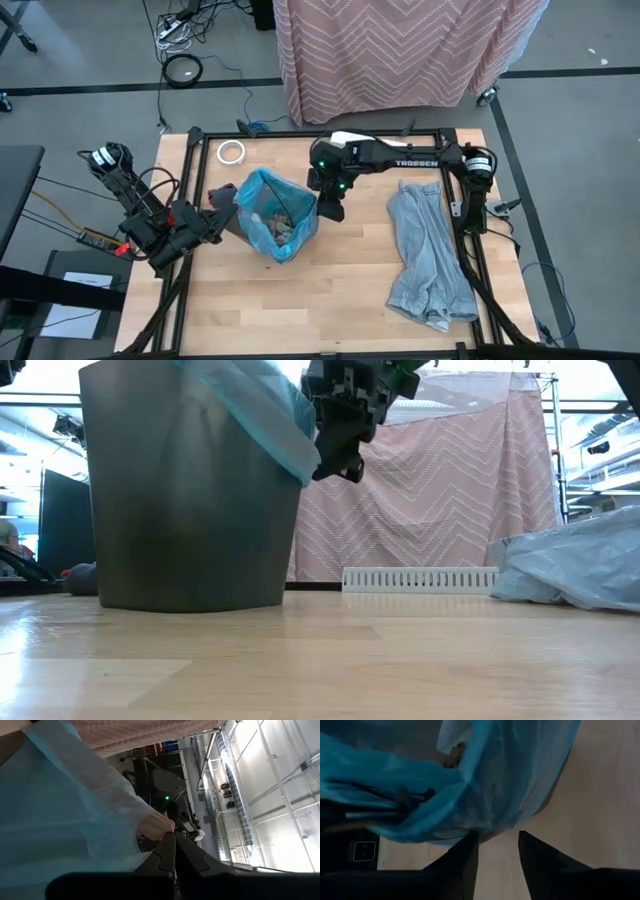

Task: Place trash/remove bag and relplace
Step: Remove the blue trash bag from the black trash bin

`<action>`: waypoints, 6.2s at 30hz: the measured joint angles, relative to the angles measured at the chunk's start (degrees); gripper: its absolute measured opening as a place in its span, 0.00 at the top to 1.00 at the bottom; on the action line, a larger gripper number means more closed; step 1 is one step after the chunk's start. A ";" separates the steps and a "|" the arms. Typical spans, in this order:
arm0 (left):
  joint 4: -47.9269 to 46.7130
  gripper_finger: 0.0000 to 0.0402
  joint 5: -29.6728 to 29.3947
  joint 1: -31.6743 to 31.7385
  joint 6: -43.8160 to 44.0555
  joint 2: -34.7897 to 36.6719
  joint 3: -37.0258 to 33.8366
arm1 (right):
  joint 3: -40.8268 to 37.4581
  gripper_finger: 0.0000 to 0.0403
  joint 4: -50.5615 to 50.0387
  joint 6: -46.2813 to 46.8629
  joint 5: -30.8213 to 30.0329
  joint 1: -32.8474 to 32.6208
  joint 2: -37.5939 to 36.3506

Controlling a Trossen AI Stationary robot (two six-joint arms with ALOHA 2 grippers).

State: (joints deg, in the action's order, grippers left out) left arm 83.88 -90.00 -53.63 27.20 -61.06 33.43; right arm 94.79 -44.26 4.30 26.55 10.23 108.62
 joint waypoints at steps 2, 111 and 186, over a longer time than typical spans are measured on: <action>0.00 0.98 0.00 0.00 0.02 0.00 0.00 | -1.25 0.67 0.77 0.54 0.07 -0.09 0.00; -2.61 0.98 1.93 7.91 -17.94 0.00 10.49 | -3.49 0.59 10.61 8.84 -4.69 3.30 -0.94; -57.83 0.69 0.04 -4.03 -82.96 2.69 24.75 | 18.27 1.00 2.81 -1.56 -32.37 1.13 -5.79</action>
State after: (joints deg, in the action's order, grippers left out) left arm 26.05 -89.95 -57.66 -55.76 -58.37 58.18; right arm 113.06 -41.46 2.74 -5.82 11.35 102.83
